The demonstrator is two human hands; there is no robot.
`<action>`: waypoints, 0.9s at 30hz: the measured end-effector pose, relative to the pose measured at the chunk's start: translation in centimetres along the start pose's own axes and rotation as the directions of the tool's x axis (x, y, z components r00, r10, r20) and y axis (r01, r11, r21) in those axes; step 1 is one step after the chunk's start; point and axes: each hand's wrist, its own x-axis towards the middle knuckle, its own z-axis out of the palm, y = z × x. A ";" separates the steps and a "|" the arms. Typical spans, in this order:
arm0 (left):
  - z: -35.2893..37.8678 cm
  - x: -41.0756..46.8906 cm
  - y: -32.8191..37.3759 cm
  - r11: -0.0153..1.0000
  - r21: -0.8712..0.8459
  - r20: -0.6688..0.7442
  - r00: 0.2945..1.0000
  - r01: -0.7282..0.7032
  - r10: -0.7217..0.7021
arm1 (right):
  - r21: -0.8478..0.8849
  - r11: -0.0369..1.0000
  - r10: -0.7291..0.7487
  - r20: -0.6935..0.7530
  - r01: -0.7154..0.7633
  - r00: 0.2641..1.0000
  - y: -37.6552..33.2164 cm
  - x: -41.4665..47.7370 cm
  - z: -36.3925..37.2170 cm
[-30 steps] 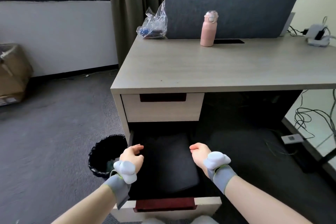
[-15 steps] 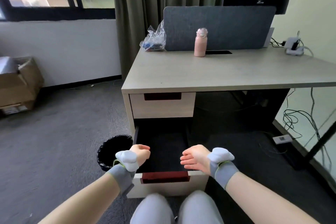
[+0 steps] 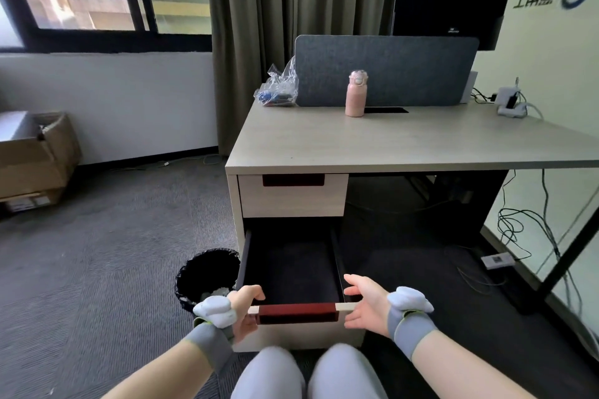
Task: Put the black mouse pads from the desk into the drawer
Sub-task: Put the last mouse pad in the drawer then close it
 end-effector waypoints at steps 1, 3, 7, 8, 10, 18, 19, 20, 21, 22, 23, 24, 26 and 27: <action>0.1 0.5 0.2 1.000 -0.012 0.002 1.000 0.011 -0.011 | 0.010 1.000 0.003 0.001 -0.003 1.000 -0.2 0.5 0.0; 0.3 1.7 1.1 0.999 -0.052 -0.008 1.000 0.010 -0.010 | 0.017 1.000 0.011 0.011 -0.011 1.000 -1.1 1.7 0.1; 1.1 5.8 3.8 0.979 -0.203 -0.030 0.999 0.028 -0.035 | 0.096 0.995 -0.012 0.005 0.011 1.000 -4.1 5.3 0.5; 1.3 7.2 4.6 0.974 -0.224 -0.036 0.998 0.035 -0.044 | 0.122 0.992 -0.015 -0.011 0.016 1.000 -5.1 6.6 0.6; 1.8 8.0 6.0 0.961 -0.275 -0.031 0.999 0.021 -0.031 | 0.172 0.984 -0.037 -0.051 0.046 0.998 -6.6 7.7 1.2; 4.6 16.5 11.7 0.857 -0.513 -0.104 0.995 -0.057 0.004 | 0.272 0.944 -0.142 -0.167 0.184 0.976 -12.5 16.7 2.6; 5.0 17.8 12.2 0.852 -0.521 -0.105 0.994 -0.061 0.006 | 0.270 0.946 -0.142 -0.155 0.180 0.978 -12.9 18.0 2.7; 5.2 18.0 12.7 0.847 -0.527 -0.103 0.995 -0.070 0.018 | 0.274 0.943 -0.151 -0.152 0.188 0.977 -13.2 18.3 2.8; 5.4 18.8 13.1 0.840 -0.538 -0.088 0.996 -0.069 0.026 | 0.290 0.938 -0.151 -0.147 0.188 0.978 -13.7 19.0 2.8; 5.7 19.6 13.5 0.839 -0.540 -0.079 0.997 -0.061 0.022 | 0.313 0.930 -0.152 -0.153 0.194 0.976 -14.1 19.7 2.8; 5.8 19.8 13.6 0.839 -0.540 -0.080 0.996 -0.070 0.031 | 0.331 0.923 -0.151 -0.153 0.194 0.977 -14.4 19.6 3.0; 5.9 20.4 13.9 0.827 -0.558 -0.070 0.997 -0.067 0.034 | 0.367 0.910 -0.150 -0.140 0.192 0.979 -14.7 20.3 3.0; 6.4 21.5 14.2 0.810 -0.583 -0.068 0.997 -0.069 0.037 | 0.376 0.910 -0.146 -0.106 0.176 0.984 -15.2 21.1 3.3; 6.6 21.8 14.2 0.802 -0.594 -0.072 0.997 -0.069 0.032 | 0.373 0.914 -0.143 -0.076 0.161 0.987 -15.4 21.3 3.3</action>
